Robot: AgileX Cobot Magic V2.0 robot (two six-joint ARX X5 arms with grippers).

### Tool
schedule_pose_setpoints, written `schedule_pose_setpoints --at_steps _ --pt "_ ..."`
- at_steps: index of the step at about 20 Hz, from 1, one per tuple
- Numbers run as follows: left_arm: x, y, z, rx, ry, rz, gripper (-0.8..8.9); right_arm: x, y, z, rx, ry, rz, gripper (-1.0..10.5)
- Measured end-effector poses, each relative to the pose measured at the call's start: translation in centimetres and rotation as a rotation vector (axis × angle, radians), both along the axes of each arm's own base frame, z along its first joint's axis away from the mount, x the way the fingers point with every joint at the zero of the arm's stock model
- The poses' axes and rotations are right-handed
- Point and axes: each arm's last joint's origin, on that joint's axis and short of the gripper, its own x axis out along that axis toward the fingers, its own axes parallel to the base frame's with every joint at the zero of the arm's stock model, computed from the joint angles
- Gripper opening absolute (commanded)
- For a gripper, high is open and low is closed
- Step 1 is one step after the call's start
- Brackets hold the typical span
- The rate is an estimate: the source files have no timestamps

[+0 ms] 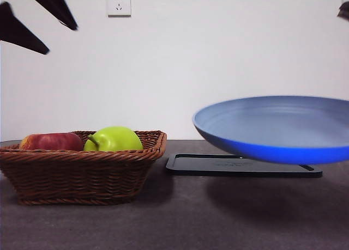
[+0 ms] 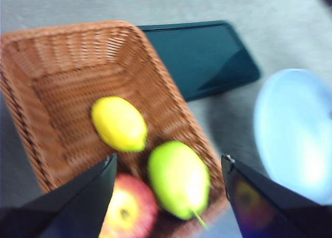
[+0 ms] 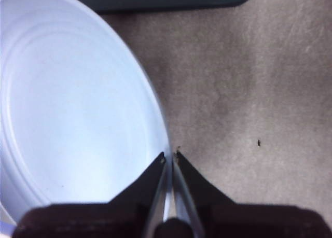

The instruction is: Take the lemon from the basket,put the lemon in the plate,hand out the plate

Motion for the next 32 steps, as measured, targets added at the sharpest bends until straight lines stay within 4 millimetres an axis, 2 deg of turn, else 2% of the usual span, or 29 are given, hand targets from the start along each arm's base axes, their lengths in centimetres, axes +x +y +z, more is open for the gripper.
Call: schedule_pose_setpoints --at_steps 3,6,10,12,15,20,23,24,25,27,29,30,32 --pt "2.7 -2.1 -0.1 0.109 0.040 0.030 3.53 -0.3 0.0 0.4 0.003 -0.021 -0.002 0.0" --pt "5.6 -4.3 -1.4 0.177 0.113 0.026 3.52 -0.3 0.0 0.4 0.003 -0.020 -0.002 0.0" --pt "9.1 -6.9 -4.9 0.217 0.240 0.017 3.52 -0.3 0.0 0.4 0.003 -0.018 -0.002 0.0" --pt "10.4 -7.5 -7.0 0.257 0.279 0.051 3.52 -0.3 0.0 0.4 0.003 -0.018 -0.002 0.0" --pt "11.6 -7.9 -10.0 0.297 0.346 0.091 3.52 -0.3 0.0 0.4 0.002 -0.018 -0.002 0.0" --pt "12.2 -8.2 -10.6 0.284 0.323 0.104 3.52 -0.3 0.0 0.4 0.003 -0.017 -0.002 0.0" --pt "12.5 -8.3 -12.2 0.314 0.369 0.093 3.48 -0.4 0.0 0.4 0.002 -0.017 -0.002 0.0" --pt "12.5 -8.4 -12.1 0.317 0.364 0.086 3.48 -0.3 0.0 0.4 0.002 -0.018 -0.002 0.0" --pt "12.5 -8.4 -12.1 0.323 0.359 0.076 3.08 -0.3 0.0 0.4 0.003 -0.017 -0.002 0.0" --pt "12.5 -8.4 -12.1 0.335 0.349 0.057 1.81 -0.3 0.0 0.4 0.002 -0.018 -0.002 0.0" --pt "12.4 -8.3 -11.5 0.334 0.331 0.049 1.78 -0.3 0.0 0.4 0.003 -0.017 -0.002 0.0" --pt "12.0 -8.1 -10.6 0.328 0.307 0.045 1.78 -0.3 0.0 0.4 0.003 -0.017 -0.002 0.0" --pt "10.4 -7.4 -6.8 0.316 0.234 0.024 1.78 -0.3 0.0 0.4 0.003 -0.017 -0.002 0.0"
